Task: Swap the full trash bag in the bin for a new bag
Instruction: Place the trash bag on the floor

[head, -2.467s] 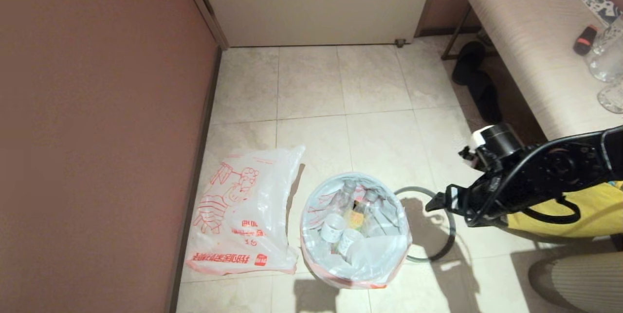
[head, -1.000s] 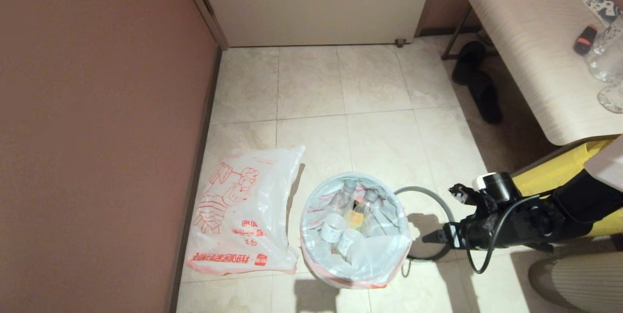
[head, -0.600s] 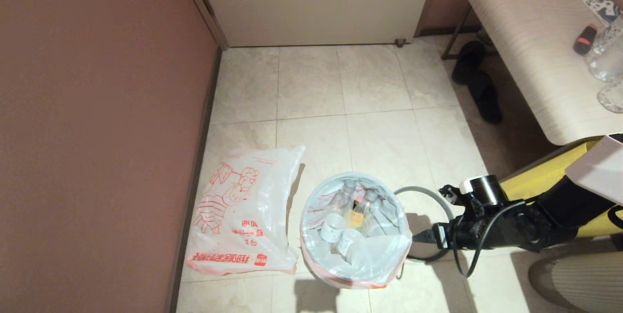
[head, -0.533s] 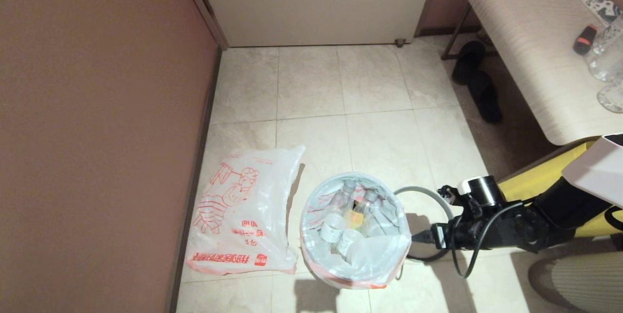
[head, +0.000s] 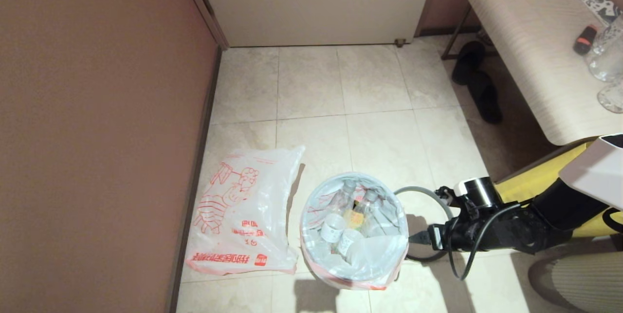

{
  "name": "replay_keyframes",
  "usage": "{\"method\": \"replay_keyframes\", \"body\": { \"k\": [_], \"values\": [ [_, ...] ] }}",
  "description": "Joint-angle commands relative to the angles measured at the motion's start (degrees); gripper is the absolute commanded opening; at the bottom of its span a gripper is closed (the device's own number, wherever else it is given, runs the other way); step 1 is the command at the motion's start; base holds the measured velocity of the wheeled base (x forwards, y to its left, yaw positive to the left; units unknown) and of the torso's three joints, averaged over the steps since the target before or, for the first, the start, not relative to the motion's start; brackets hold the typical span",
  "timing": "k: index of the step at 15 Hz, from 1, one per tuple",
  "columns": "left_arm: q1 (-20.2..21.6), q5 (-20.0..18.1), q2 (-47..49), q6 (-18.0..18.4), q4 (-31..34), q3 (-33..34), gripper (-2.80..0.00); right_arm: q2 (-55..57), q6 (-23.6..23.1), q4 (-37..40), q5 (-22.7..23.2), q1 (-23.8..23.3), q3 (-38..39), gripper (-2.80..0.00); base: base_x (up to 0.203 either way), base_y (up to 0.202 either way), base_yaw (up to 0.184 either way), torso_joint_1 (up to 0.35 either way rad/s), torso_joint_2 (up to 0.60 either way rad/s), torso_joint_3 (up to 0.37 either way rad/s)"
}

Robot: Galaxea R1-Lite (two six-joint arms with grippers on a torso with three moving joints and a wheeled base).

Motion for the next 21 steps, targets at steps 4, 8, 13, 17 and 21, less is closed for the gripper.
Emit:
{"method": "replay_keyframes", "body": {
  "k": [4, 8, 13, 17, 21],
  "values": [
    [0.0, 0.0, 0.0, 0.0, 0.0, 0.0, -2.80, -0.5, -0.1, -0.3, -0.3, 1.1, 0.8, 0.00, 0.000, 0.000, 0.000, 0.000, 0.00, 0.000],
    [0.0, 0.0, 0.0, 0.0, 0.0, 0.0, -2.80, 1.2, 0.0, -0.5, -1.8, 1.9, -0.2, 0.00, 0.000, 0.000, 0.000, 0.000, 0.00, 0.000],
    [0.0, 0.0, 0.0, 0.0, 0.0, 0.0, -2.80, 4.2, 0.3, -4.1, -7.1, 2.6, -0.9, 0.00, 0.000, 0.000, 0.000, 0.000, 0.00, 0.000],
    [0.0, 0.0, 0.0, 0.0, 0.0, 0.0, -2.80, 7.6, 0.4, -11.1, -6.9, 2.7, -0.2, 0.00, 0.000, 0.000, 0.000, 0.000, 0.00, 0.000],
    [0.0, 0.0, 0.0, 0.0, 0.0, 0.0, -2.80, 9.6, 0.1, -12.9, -7.4, 2.9, -1.1, 0.00, 0.000, 0.000, 0.000, 0.000, 0.00, 0.000]
  ]
}}
